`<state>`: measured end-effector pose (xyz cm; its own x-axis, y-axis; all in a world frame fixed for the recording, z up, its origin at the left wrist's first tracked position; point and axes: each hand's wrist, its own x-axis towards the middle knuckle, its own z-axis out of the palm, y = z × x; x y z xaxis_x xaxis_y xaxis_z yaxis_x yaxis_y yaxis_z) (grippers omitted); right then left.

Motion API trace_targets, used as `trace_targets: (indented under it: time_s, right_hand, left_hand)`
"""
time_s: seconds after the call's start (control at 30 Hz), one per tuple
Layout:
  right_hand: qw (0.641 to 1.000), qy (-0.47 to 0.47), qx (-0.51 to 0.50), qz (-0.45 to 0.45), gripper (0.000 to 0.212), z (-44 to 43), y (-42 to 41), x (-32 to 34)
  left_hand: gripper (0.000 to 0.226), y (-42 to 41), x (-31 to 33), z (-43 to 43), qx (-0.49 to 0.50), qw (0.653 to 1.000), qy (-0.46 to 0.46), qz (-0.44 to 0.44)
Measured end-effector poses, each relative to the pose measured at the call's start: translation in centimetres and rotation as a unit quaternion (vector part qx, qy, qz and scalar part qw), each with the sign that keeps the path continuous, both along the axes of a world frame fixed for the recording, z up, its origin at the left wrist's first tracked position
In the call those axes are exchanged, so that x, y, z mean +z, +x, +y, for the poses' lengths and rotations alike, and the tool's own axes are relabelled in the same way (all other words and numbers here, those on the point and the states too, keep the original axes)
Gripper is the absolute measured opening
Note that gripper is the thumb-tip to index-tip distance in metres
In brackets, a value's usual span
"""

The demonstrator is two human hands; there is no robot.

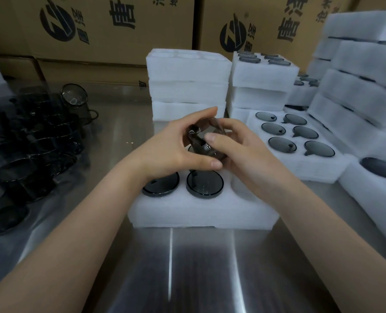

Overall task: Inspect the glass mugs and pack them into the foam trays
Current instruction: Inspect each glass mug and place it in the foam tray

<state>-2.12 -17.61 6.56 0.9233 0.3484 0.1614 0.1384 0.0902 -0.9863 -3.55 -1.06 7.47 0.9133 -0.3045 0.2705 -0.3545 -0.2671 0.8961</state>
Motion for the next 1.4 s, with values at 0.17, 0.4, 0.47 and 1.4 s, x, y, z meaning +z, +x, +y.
trace_targets:
  time_s: [0.17, 0.4, 0.47, 1.4]
  right_hand:
    - [0.995, -0.048, -0.031, -0.076, 0.036, 0.6, 0.1, -0.5]
    - [0.983, -0.049, -0.094, -0.151, 0.027, 0.7, -0.1, -0.6]
    - [0.983, -0.018, -0.109, -0.147, 0.026, 0.6, -0.2, -0.3]
    - [0.986, 0.151, -0.074, 0.017, 0.051, -0.6, 0.2, 0.3]
  left_hand:
    - [0.086, -0.6, 0.1, -1.2, 0.083, 0.990, 0.077, -0.083]
    - [0.076, -1.4, -0.1, -2.5, 0.122, 0.969, 0.088, -0.196]
    - [0.077, -1.4, -0.3, -2.8, 0.127, 0.963, 0.088, -0.223]
    - [0.061, -1.2, -0.8, -3.3, 0.160, 0.925, 0.112, -0.326]
